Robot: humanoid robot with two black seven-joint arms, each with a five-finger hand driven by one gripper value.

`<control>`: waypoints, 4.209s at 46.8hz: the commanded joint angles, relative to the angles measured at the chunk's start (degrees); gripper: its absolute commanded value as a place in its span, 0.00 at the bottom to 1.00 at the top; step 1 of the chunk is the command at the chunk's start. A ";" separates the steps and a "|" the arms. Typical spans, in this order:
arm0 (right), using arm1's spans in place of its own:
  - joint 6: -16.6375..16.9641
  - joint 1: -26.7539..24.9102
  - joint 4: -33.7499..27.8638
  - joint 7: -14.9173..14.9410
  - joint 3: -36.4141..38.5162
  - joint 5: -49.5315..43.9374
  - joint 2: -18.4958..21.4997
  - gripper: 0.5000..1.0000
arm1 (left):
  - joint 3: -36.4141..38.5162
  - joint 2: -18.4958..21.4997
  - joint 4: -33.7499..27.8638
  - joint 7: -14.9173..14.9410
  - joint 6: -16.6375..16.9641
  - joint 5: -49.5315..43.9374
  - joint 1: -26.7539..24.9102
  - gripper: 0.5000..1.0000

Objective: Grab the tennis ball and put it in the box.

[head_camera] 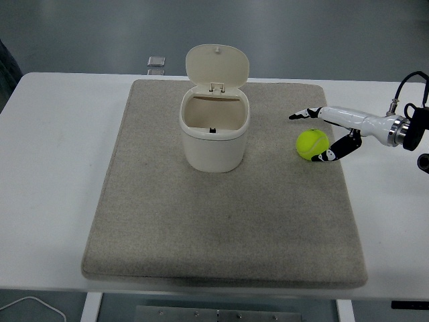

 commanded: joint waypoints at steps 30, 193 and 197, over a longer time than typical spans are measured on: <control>-1.86 0.11 -2.21 0.08 -2.82 -2.58 1.24 0.38 | -0.03 0.00 -0.01 0.00 -0.02 0.02 0.01 0.98; 10.89 14.87 8.25 -5.46 7.64 6.21 11.52 0.39 | -0.03 0.00 -0.01 0.00 -0.02 0.02 0.01 0.98; 10.89 14.87 8.25 -5.46 7.64 6.21 11.52 0.40 | -0.03 0.00 0.08 0.00 -0.02 -0.07 0.01 0.98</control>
